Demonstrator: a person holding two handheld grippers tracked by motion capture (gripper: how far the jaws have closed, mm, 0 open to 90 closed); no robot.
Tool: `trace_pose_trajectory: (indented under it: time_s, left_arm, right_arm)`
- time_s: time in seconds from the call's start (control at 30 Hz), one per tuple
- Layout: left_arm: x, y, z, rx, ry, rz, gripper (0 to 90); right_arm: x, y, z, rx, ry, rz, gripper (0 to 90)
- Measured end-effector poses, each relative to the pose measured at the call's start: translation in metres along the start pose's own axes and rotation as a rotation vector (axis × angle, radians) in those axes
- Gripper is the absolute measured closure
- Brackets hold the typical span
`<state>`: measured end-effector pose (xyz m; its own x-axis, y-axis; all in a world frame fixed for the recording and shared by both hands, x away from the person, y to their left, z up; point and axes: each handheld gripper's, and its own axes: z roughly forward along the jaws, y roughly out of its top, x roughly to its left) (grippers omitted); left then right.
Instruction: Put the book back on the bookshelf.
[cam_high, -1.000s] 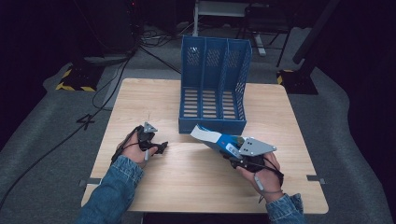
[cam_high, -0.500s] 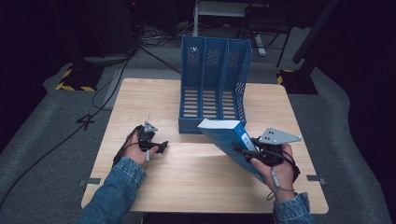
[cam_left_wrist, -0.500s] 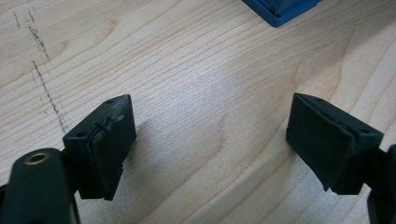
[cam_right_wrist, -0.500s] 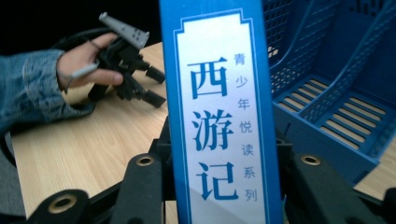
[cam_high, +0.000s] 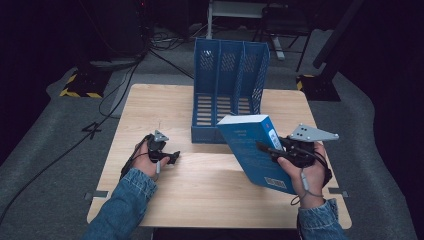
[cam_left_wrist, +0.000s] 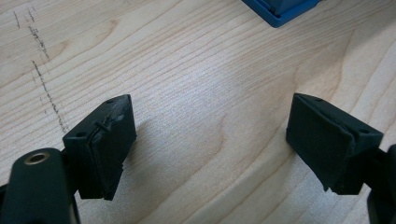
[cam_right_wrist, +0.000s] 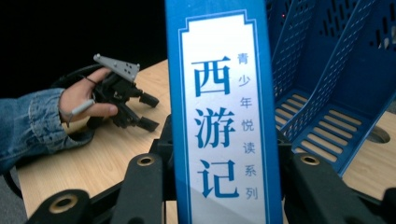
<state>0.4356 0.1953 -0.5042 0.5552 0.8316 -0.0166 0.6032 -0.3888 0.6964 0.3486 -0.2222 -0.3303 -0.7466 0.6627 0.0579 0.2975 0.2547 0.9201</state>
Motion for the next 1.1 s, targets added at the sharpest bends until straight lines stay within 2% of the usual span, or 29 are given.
trace_pose_trajectory:
  time_s: [0.2,0.47,0.53,1.1]
  left_arm:
    - [0.0,0.0,0.0,0.001,0.0,0.001,16.4]
    - [0.0,0.0,0.0,-0.001,-0.003,-0.002,16.5]
    - [0.0,0.0,-0.001,0.005,-0.007,-0.008,16.5]
    - [0.0,-0.001,0.0,0.001,-0.008,-0.003,16.5]
  right_arm:
    - [-0.005,0.015,-0.007,-0.033,-0.005,0.016,62.1]
    - [-0.013,0.033,-0.013,-0.053,-0.046,0.02,62.1]
    - [-0.019,0.042,-0.015,-0.064,-0.056,0.024,62.1]
    - [-0.044,0.077,-0.012,-0.109,-0.088,0.065,62.1]
